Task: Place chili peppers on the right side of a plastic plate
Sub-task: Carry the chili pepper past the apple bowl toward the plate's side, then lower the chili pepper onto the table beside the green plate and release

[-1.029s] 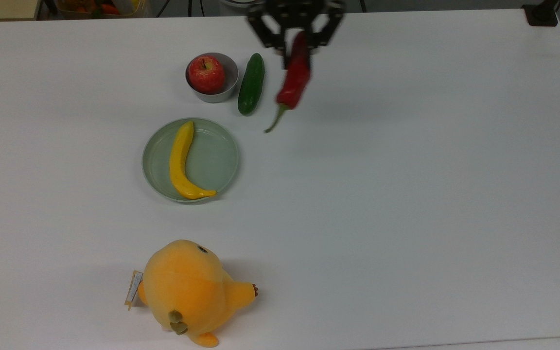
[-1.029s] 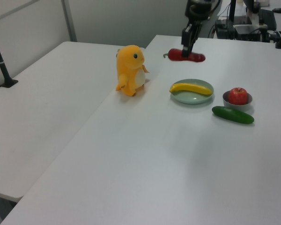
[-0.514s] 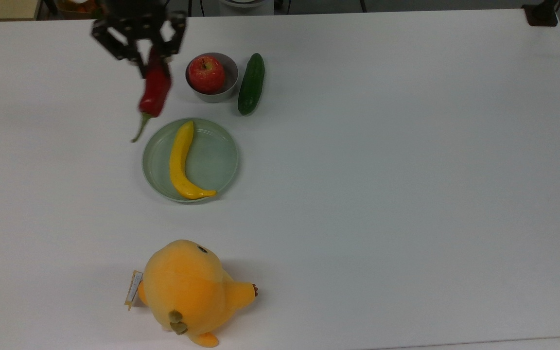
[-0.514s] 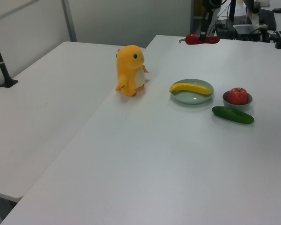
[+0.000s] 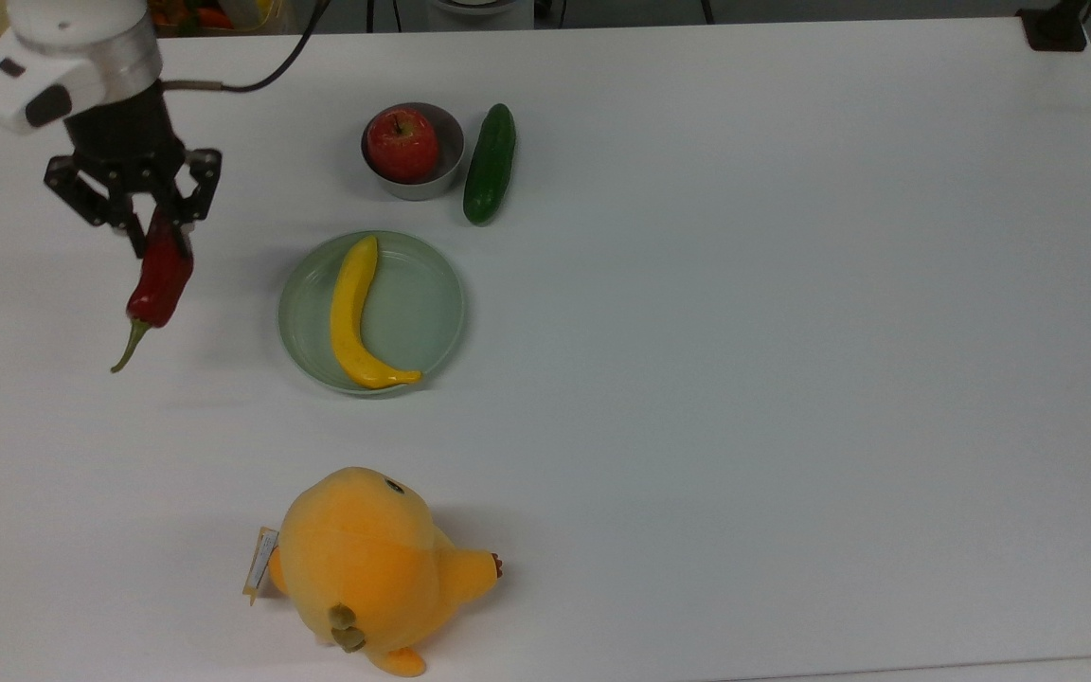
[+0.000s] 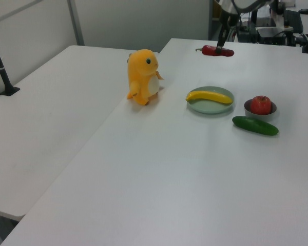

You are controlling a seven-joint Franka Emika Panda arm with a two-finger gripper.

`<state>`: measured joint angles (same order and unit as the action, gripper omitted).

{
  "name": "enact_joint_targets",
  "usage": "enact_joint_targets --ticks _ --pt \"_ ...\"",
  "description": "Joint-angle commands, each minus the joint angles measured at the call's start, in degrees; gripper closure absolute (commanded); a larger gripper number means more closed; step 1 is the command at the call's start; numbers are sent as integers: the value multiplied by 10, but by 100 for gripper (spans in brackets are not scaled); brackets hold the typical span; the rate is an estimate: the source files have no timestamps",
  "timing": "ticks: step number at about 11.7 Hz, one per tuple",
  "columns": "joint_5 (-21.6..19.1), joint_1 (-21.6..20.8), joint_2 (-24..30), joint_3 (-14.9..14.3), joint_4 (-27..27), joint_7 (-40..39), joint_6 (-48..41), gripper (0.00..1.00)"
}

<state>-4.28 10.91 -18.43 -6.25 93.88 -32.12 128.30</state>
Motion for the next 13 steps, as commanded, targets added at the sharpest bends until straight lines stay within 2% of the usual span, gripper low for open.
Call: enact_joint_targets --ticks 1,2,4,6,9,10,11,12,13 --pt "2 7 -20 -3 37 -77 65 98" --pt "8 5 -31 -3 45 -89 81 98" --pt "48 2 -48 -3 78 -93 129 97" --pt "50 -1 -57 -2 101 -93 173 96" --pt "50 -17 -67 3 104 -86 175 93" --pt "50 -22 -68 4 104 -86 173 83" --pt "50 -28 -69 4 104 -82 168 63" --pt "50 -28 -68 4 104 -69 165 41" --pt "50 -28 -66 4 102 -56 163 15"
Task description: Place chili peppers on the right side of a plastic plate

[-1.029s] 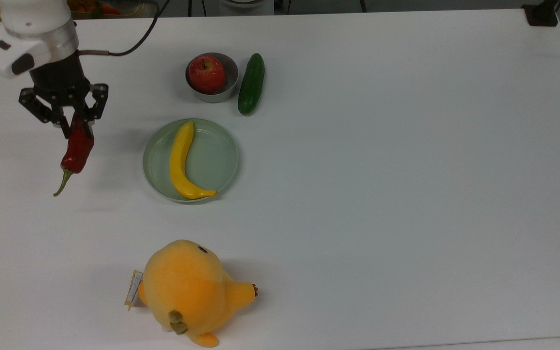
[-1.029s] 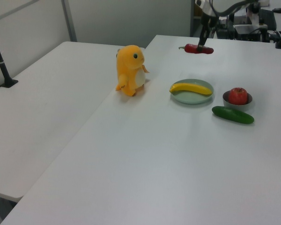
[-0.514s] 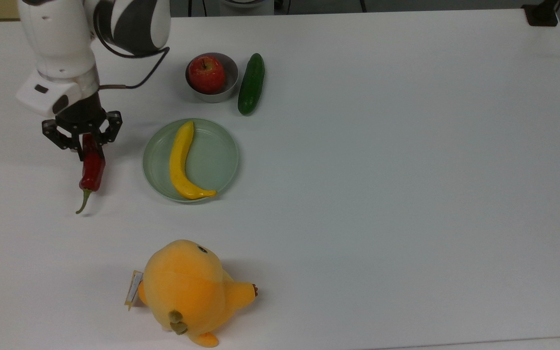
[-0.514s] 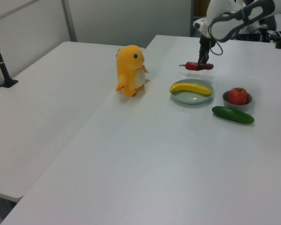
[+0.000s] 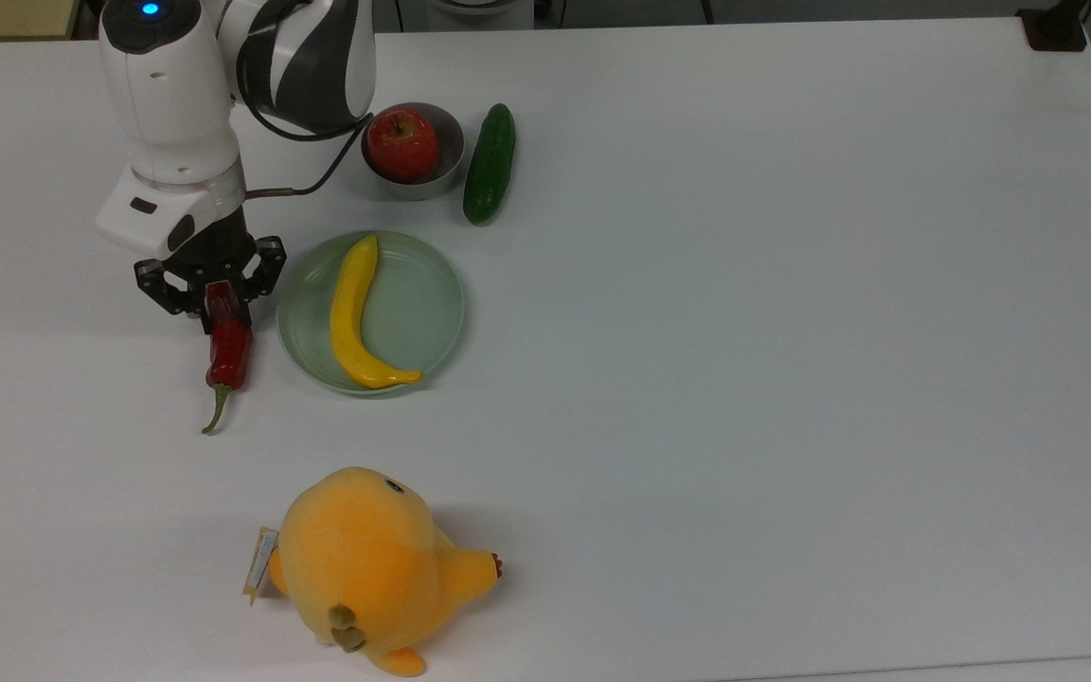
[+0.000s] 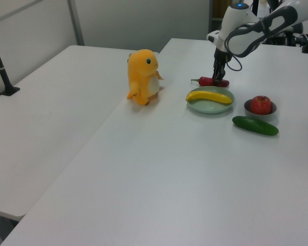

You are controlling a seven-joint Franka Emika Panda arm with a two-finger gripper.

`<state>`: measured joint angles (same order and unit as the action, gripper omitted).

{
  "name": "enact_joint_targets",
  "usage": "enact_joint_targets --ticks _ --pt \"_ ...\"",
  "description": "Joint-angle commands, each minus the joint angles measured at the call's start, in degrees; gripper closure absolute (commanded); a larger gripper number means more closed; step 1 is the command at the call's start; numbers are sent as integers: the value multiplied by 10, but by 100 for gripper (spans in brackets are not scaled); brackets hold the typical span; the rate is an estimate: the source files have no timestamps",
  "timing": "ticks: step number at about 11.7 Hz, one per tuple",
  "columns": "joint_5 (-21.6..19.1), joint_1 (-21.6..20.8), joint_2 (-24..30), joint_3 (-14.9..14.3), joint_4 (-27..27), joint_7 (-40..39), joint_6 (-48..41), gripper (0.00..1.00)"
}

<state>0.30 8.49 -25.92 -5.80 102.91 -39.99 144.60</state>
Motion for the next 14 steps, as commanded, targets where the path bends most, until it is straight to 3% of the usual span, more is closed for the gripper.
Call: enact_joint_targets --ticks 1,4,7,10,14 --pt "4 -3 14 -1 12 38 -7 0" --pt "2 -5 67 -1 5 79 -74 0" --pt "-4 -15 157 -1 -10 186 -186 0" --pt "-6 -59 248 -5 -24 299 -321 0" --pt "-40 -118 302 -3 -45 427 -441 0"
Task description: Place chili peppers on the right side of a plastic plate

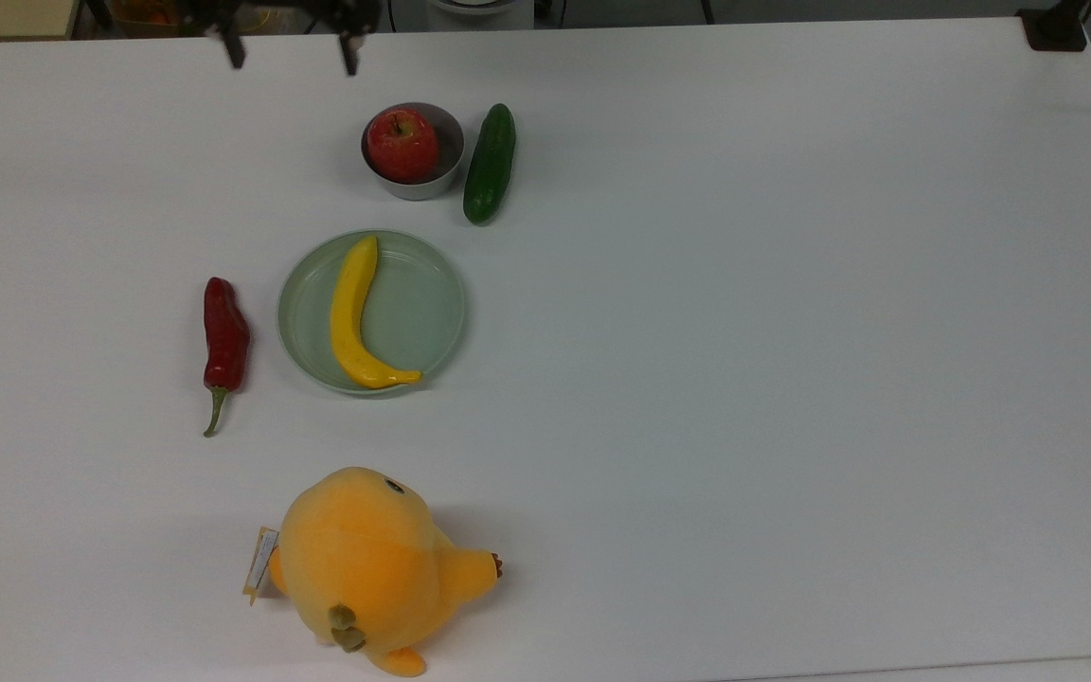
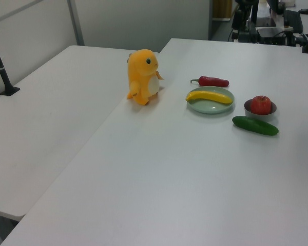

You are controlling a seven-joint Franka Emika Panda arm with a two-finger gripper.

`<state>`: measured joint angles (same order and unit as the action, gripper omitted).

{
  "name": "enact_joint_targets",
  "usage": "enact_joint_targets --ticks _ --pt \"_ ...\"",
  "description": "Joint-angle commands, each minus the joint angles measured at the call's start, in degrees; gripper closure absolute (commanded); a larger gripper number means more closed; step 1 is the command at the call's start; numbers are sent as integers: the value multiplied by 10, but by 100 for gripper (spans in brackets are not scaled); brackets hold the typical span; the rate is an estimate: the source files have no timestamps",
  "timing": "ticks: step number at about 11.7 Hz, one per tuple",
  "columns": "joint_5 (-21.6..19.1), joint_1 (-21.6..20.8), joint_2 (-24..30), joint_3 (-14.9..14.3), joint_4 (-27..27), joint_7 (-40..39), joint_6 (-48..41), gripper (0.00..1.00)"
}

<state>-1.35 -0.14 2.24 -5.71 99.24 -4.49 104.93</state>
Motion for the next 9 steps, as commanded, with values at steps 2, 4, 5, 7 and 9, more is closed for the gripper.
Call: enact_joint_targets --ticks 2,4,5,7,9 --pt "-33 -57 26 -3 -25 86 -95 0" --pt "-39 -68 32 -4 -25 79 -99 0" --pt "-39 -71 29 -4 -22 77 -95 0" --pt "-38 -76 19 -4 -24 42 -80 0" --pt "-30 -69 13 -4 -27 4 -54 0"
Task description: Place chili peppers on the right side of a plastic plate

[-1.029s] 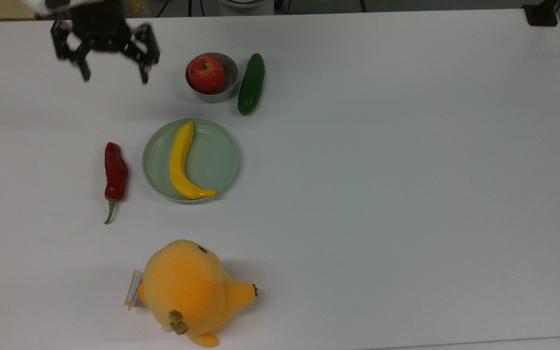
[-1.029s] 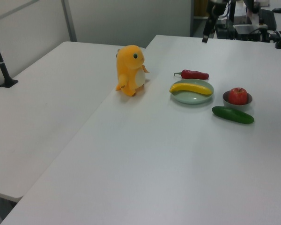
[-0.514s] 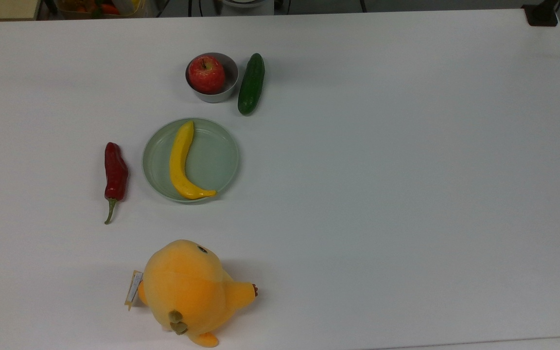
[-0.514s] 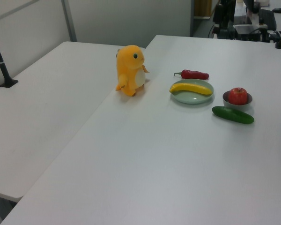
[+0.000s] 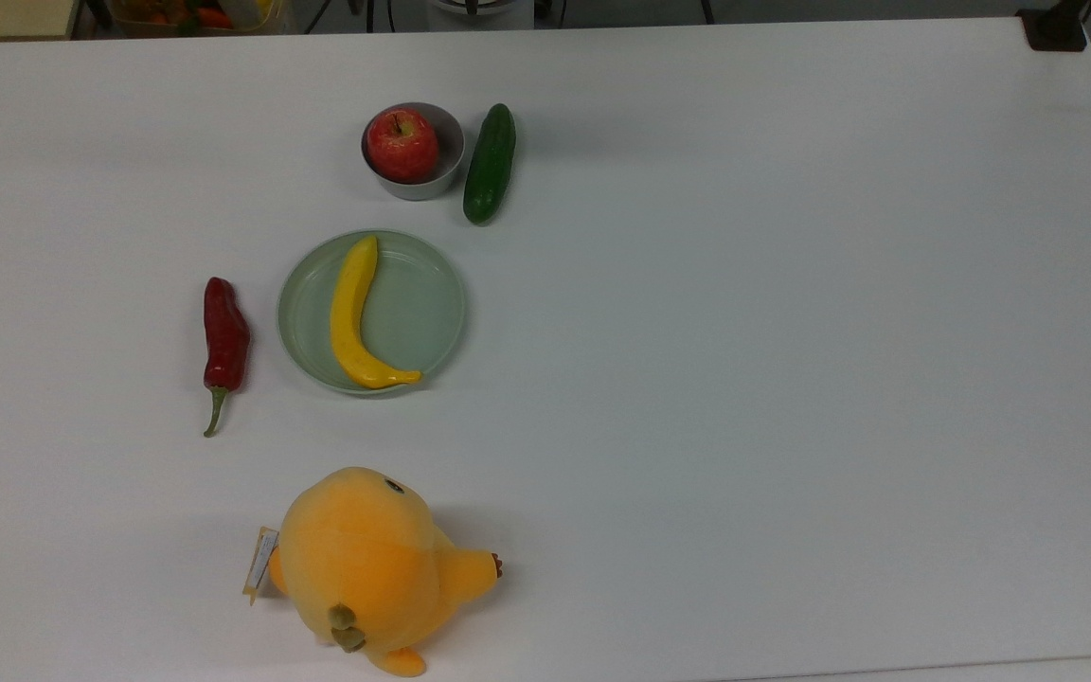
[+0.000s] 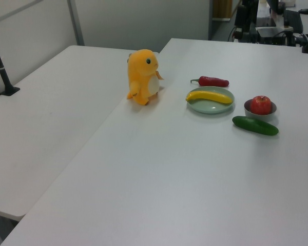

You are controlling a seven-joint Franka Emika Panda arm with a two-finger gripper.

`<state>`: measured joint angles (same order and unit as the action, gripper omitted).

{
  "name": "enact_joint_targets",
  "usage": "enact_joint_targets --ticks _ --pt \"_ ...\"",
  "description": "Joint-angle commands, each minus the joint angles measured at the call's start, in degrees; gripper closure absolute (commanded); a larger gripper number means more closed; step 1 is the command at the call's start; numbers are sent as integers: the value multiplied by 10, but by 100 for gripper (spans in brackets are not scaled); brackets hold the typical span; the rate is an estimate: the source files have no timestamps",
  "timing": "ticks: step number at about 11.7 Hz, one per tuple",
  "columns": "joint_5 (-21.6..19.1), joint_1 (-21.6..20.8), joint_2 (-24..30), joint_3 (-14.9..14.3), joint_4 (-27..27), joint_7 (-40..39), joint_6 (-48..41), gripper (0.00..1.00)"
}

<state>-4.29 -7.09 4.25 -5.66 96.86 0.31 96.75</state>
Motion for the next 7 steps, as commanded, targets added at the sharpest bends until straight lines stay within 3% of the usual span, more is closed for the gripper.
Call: enact_joint_targets --ticks 1,7 --pt "-1 5 -7 -5 -4 -47 34 0" --pt "-11 16 -3 -8 -4 -48 30 0"
